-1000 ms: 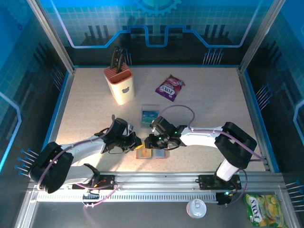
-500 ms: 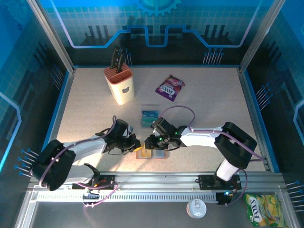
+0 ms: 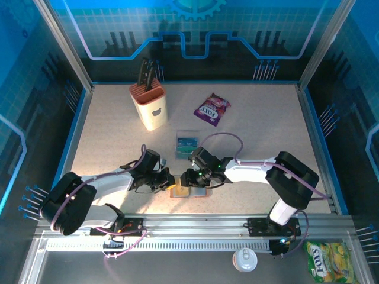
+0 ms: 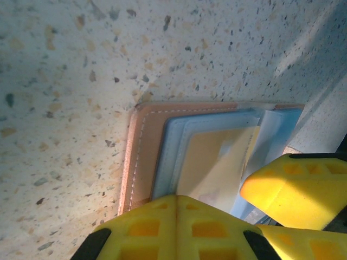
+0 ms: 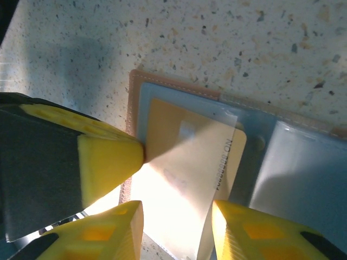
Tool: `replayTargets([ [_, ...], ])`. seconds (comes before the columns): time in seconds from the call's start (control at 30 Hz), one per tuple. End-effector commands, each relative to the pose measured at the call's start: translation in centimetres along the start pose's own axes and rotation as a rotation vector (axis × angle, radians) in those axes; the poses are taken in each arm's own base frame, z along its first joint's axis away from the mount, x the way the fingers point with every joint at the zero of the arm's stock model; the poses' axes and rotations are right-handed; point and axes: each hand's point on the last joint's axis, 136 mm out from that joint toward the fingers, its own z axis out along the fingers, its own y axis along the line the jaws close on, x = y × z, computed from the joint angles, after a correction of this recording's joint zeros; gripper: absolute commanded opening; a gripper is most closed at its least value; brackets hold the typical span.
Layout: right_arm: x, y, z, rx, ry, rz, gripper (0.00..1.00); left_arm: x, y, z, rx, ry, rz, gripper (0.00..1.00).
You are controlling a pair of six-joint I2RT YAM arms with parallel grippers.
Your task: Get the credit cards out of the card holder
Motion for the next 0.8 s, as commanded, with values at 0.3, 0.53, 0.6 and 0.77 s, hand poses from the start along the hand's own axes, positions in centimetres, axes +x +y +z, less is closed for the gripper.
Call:
replayTargets([
  [0.3, 0.8, -0.3, 1.2, -0.031, 0.031, 0.024, 0.31, 0.6, 1.9, 0.2, -0.054, 0.010, -0.023, 0.05],
  [0.53, 1.0, -0.7, 1.4, -0.023, 0.036, 0.033, 0.29, 0.6, 1.9, 0.2, -0.054, 0.008, -0.022, 0.05],
  [0.6, 1.1, -1.2, 1.4, -0.002, 0.039, 0.040, 0.32, 0.6, 1.8, 0.1, -0.053, 0.006, -0.021, 0.06],
  [0.77, 1.2, -2.1, 0.8, 0.050, 0.025, 0.045, 0.33, 0.4, 1.8, -0.2, -0.060, -0.008, -0.017, 0.08],
])
